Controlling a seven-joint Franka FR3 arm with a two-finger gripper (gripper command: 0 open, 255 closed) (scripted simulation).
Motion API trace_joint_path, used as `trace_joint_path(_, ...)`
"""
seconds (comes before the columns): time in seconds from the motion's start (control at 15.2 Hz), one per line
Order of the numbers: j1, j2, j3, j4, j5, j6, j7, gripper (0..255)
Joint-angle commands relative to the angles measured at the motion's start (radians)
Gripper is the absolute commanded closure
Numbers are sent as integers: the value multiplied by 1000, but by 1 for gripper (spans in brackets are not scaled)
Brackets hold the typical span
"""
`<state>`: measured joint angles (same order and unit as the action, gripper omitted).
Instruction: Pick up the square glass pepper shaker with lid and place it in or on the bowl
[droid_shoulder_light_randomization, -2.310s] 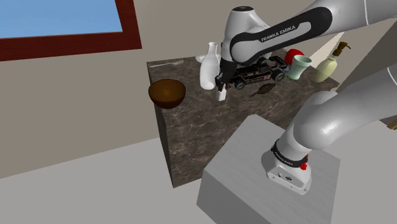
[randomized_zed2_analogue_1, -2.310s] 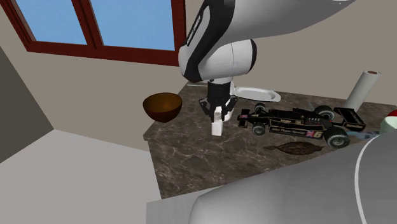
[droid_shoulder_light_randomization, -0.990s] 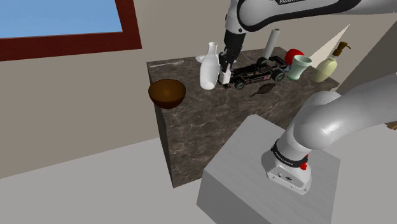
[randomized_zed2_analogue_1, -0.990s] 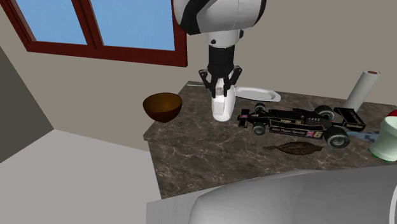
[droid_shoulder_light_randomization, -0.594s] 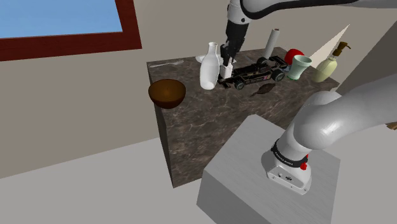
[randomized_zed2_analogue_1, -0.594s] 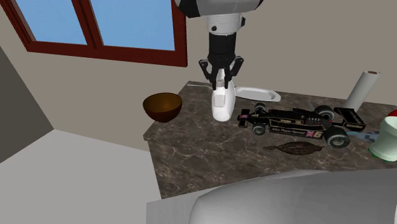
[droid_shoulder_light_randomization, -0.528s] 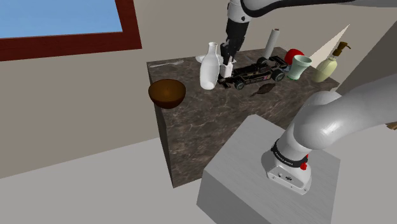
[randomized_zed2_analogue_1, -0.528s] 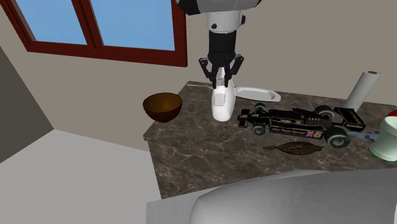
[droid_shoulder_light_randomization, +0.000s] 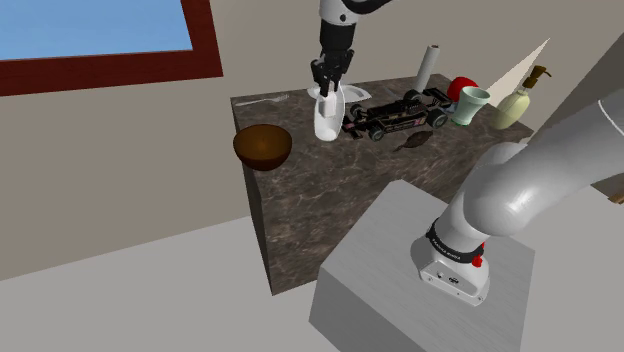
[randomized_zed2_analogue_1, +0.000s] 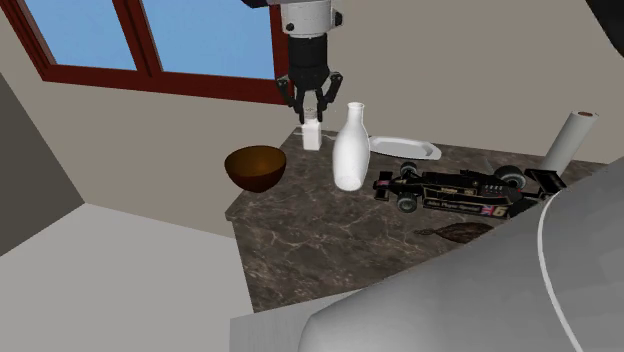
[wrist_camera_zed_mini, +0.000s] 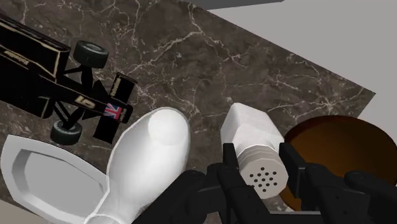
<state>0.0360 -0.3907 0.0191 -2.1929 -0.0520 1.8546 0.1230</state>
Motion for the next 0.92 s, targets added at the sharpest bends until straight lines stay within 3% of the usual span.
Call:
trace_joint_path(0.0, 14, 65, 29, 68, 7, -5, 40, 255)
trace_joint_path(0.73, 83, 427, 139, 515, -21, -103, 222, 255)
trace_joint_path(0.86, 88, 446, 142, 528, -25, -97, 231, 255)
